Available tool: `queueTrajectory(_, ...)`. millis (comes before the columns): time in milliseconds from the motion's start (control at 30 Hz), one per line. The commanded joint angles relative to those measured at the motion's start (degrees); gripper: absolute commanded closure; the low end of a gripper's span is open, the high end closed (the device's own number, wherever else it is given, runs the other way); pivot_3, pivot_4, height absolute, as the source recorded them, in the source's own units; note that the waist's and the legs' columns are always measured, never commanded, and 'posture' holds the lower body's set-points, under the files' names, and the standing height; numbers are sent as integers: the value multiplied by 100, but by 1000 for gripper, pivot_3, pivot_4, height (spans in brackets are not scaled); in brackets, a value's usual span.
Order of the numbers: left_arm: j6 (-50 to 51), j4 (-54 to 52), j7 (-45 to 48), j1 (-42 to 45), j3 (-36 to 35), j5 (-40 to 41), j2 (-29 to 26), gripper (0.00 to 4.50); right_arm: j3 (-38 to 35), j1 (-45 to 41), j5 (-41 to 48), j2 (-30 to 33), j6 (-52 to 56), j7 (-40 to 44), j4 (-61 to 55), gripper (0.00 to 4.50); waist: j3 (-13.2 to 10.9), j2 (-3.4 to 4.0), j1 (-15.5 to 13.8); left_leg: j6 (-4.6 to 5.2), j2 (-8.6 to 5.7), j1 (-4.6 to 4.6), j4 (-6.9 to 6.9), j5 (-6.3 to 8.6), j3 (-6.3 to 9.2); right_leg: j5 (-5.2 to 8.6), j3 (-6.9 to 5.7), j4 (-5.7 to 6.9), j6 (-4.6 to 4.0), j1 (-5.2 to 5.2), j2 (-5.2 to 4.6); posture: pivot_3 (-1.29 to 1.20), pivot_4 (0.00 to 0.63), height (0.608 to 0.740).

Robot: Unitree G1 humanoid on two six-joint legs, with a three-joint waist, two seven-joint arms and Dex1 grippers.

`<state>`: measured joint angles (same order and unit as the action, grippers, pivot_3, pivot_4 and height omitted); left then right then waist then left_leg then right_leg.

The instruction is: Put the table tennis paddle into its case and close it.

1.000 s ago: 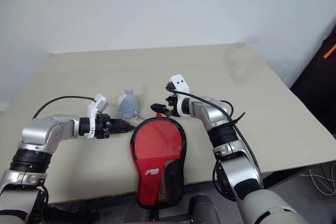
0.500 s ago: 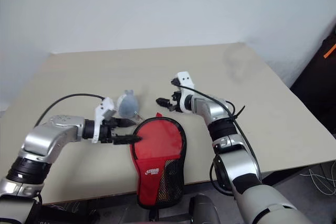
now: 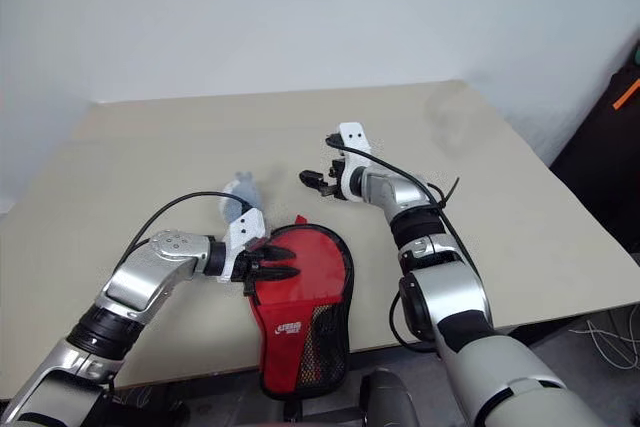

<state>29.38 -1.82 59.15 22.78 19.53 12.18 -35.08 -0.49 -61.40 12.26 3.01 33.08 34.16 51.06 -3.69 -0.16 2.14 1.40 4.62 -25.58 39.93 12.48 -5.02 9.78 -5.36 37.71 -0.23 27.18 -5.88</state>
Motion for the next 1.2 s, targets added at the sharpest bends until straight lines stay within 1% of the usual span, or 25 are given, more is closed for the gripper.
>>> queueTrajectory(33, -106, 156, -67, -106, 339, -386, 26, 2699, 17, -544, 26, -249, -135, 169, 114, 0, 0, 1, 3, 0, 0, 1, 0, 0, 0, 0, 0, 0, 0, -1, 0, 0, 0, 688)
queueTrajectory(167, -260, 191, -93, -192, 480, -643, -2, 2699, -89, -1047, 43, -665, -264, 261, 776, 0, 3, 3, 30, 0, 0, 8, 1, 0, 4, 6, -1, 0, -10, -7, 0, 0, 0, 688)
queueTrajectory(267, -321, 201, -153, -260, 538, -774, -5, 2699, -122, -1337, -43, -1064, -463, 124, 1333, 0, 13, 6, 32, -1, 0, 15, 2, 1, 14, 7, -9, -4, -11, -20, -1, 0, 0, 688)
queueTrajectory(500, -214, 35, -254, -410, 482, -780, 35, 2699, -46, -1482, -293, -1622, -842, -27, 1914, 0, 31, 6, -21, -2, 1, 12, 2, 2, 16, 7, -15, -14, -12, -20, -5, 0, 0, 688)
queueTrajectory(667, -148, -79, -345, -481, 461, -774, 42, 2699, 34, -1421, -508, -1780, -1039, -146, 2148, 0, 33, 8, -29, -3, 2, 12, -1, 2, 21, 7, -19, -12, -12, -17, -4, 0, 0, 688)
queueTrajectory(967, -41, -248, -331, -603, 354, -678, -30, 2699, -10, -1300, -620, -1904, -725, 9, 2441, 0, 34, 7, -25, -3, 1, 12, -1, 2, 21, 7, -18, -10, -12, -19, -3, 0, 0, 688)
queueTrajectory(1200, -15, -296, -341, -653, 291, -683, -73, 2699, 487, -1115, -1124, -1929, -577, 272, 2523, 0, 34, 7, -22, -3, 2, 12, -4, 2, 22, 7, -18, -9, -12, -16, -2, 0, 0, 688)
